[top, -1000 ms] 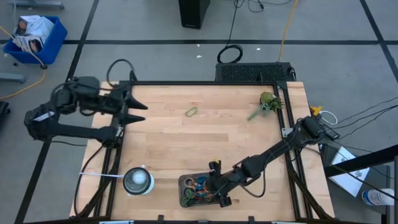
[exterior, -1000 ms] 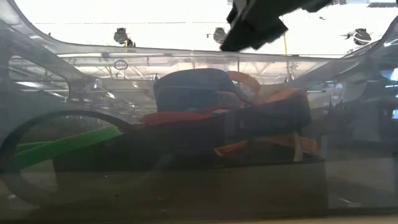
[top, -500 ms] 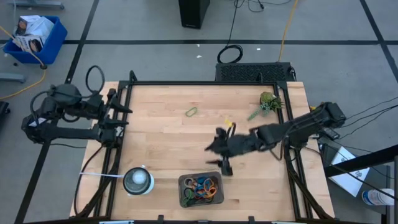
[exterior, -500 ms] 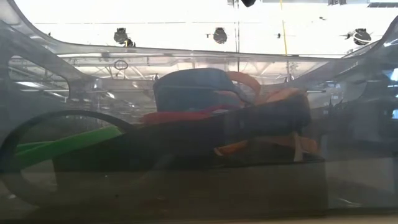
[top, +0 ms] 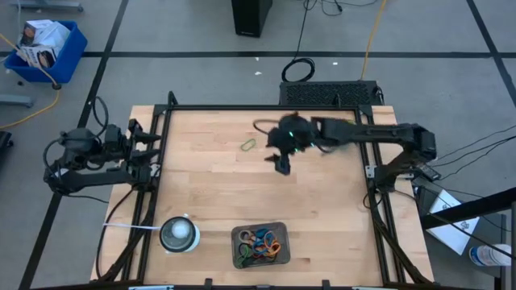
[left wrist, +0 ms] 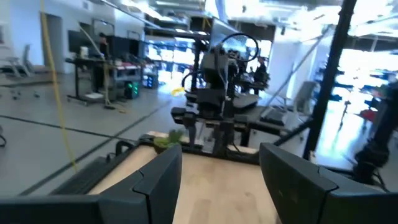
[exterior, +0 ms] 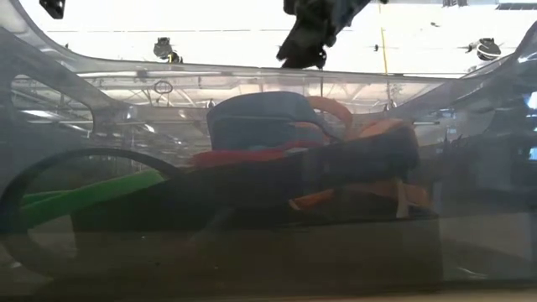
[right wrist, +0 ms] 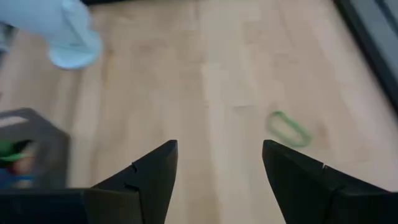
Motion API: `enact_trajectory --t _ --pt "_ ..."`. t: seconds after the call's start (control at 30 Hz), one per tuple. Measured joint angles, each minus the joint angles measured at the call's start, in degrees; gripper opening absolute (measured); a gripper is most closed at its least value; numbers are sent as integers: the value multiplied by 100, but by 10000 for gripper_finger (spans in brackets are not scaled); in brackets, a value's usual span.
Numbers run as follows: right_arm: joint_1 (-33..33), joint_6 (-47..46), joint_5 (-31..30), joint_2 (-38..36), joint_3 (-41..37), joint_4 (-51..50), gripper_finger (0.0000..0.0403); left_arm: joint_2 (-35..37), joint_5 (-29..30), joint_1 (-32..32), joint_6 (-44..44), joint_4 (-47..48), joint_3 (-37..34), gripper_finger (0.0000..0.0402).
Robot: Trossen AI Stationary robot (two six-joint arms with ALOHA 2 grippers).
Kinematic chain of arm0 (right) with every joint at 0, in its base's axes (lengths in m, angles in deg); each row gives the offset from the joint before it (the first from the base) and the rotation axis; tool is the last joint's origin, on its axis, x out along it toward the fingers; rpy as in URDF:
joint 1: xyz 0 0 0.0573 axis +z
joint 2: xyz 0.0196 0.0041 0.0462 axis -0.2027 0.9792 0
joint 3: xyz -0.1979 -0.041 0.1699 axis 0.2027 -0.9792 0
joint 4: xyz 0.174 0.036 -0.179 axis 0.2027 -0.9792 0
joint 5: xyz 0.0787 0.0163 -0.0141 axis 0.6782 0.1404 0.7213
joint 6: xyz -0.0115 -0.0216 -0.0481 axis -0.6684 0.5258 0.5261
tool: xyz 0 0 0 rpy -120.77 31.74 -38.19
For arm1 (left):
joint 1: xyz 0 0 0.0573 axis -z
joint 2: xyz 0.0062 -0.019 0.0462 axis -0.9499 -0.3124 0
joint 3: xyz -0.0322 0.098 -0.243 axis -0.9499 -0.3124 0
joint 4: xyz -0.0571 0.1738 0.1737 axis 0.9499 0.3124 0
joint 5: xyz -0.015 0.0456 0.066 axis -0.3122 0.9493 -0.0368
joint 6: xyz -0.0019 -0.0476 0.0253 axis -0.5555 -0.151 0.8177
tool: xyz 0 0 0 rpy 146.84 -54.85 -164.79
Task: Pick and place rubber bands into bin
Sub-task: Put the green rubber band into the bin
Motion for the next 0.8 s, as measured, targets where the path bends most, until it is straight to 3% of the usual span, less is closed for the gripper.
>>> enact_trajectory --t 0.23,0.43,0.8 --pt "-638 685 50 1315 1677 -1093 230 305 177 -2 85 -68 -330 223" --pt "-888 851 297 2520 2761 -1322 228 186 194 -1 133 -60 -334 223" --pt "-1033 744 418 3848 3093 -780 227 139 278 -2 359 -53 -334 223"
